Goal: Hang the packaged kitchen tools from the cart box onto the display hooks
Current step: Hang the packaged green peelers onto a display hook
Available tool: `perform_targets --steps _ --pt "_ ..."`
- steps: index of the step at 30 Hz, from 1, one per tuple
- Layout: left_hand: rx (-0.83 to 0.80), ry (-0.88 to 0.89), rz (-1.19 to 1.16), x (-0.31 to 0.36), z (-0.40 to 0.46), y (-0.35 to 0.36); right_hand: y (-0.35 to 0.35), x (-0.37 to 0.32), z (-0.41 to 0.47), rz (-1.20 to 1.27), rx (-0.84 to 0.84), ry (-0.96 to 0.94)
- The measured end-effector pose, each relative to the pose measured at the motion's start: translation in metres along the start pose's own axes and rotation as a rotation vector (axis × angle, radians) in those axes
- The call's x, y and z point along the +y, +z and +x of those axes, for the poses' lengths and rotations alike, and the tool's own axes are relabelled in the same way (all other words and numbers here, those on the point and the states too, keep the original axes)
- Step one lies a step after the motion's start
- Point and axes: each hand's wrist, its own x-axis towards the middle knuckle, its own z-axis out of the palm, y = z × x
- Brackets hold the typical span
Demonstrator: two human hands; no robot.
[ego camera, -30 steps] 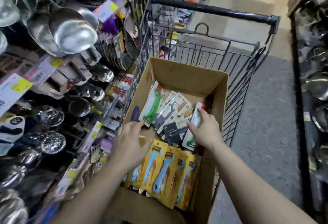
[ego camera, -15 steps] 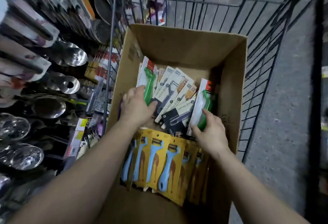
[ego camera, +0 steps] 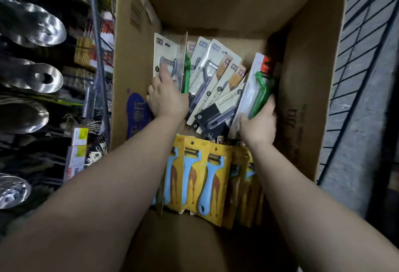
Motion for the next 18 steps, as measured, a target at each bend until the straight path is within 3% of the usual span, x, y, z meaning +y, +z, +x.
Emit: perform_targets --steps 6,12,14,18 --pt "-0.007 -0.013 -0.089 -0.011 0.004 0.008 0.004 0.003 0.016 0.047 -0.017 0.088" --pt "0.046 0.048 -0.284 -0.009 -0.015 -0.027 -0.005 -0.010 0.003 0.171 0.042 0.035" --pt "0.006 0.051 -0.427 -0.010 -0.027 -0.040 -0.009 -0.015 -0.004 0.193 0.031 0.024" --pt "-0.213 -0.166 -0.819 -0.021 -0.052 -0.059 -0.019 -0.022 -0.024 0.178 -0.039 0.008"
